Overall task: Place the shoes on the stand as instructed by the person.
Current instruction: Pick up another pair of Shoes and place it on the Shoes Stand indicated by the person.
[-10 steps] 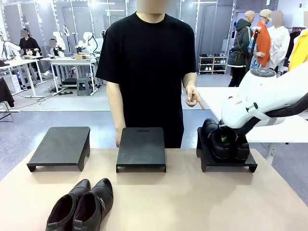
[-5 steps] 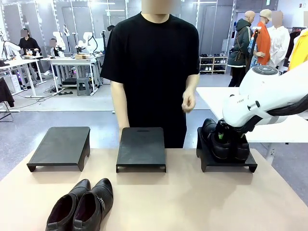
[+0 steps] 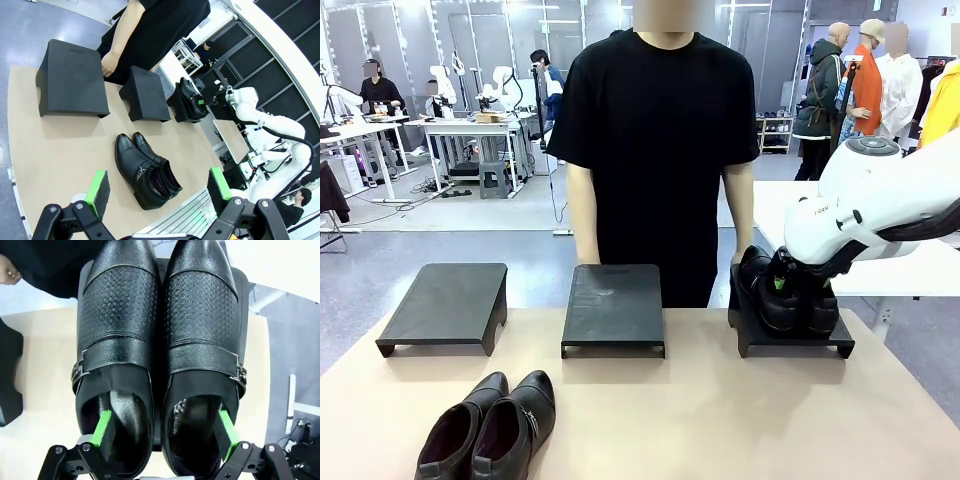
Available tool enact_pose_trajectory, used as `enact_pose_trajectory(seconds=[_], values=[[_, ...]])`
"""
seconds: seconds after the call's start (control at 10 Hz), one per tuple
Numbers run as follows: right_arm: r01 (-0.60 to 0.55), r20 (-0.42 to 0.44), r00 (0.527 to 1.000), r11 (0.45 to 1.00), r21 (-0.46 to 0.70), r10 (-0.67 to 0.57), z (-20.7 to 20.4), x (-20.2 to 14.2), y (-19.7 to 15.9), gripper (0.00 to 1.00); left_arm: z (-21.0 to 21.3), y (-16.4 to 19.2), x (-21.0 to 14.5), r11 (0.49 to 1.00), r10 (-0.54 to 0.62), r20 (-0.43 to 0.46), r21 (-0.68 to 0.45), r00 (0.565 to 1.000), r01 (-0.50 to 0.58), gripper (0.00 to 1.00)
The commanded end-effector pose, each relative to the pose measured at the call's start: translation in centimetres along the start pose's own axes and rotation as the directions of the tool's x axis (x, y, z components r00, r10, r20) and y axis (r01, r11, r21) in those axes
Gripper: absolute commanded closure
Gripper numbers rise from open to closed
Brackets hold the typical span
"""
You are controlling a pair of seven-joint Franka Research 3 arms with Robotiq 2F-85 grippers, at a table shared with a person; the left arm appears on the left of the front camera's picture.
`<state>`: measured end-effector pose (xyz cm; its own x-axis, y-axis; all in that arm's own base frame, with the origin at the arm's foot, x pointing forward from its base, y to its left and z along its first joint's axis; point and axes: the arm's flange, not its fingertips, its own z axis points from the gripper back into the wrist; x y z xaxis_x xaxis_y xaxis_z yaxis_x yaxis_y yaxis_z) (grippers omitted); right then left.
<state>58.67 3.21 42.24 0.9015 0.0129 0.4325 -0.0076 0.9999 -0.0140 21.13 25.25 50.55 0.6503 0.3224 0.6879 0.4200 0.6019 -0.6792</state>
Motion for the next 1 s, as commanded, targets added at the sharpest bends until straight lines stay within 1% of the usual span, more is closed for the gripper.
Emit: enact_pose_trajectory(seconds=[0.0,0.4,0.5,0.6,0.8,0.9], values=[[0.001,0.005,1.000,1.000,0.001,-0.001,0.0,0.2,0.1,0.00,0.0,0.2,0.3,1.000,-0.025,0.014,-0.020,1.000,0.025,0.00],[0.000,0.001,1.000,1.000,0.000,0.000,0.0,0.0,0.0,0.00,0.0,0.2,0.3,1.000,-0.025,0.014,-0.020,1.000,0.025,0.00],[0.051,-0.025,0.999,0.991,0.126,-0.048,3.1,-0.2,-0.3,0.00,0.0,0.2,0.3,1.000,-0.025,0.014,-0.020,1.000,0.025,0.00],[0.089,-0.023,0.996,0.973,0.212,-0.086,6.1,-1.0,-1.4,0.00,0.0,0.2,0.3,1.000,-0.025,0.014,-0.020,1.000,0.025,0.00],[0.091,-0.015,0.996,0.953,0.287,-0.091,10.8,-3.8,-3.7,0.00,0.0,0.2,0.3,1.000,-0.025,0.014,-0.020,1.000,0.025,0.00],[0.104,-0.044,0.995,0.939,0.329,-0.095,12.4,-5.4,-4.7,0.00,0.0,0.2,0.3,1.000,-0.025,0.014,-0.020,1.000,0.025,0.00]])
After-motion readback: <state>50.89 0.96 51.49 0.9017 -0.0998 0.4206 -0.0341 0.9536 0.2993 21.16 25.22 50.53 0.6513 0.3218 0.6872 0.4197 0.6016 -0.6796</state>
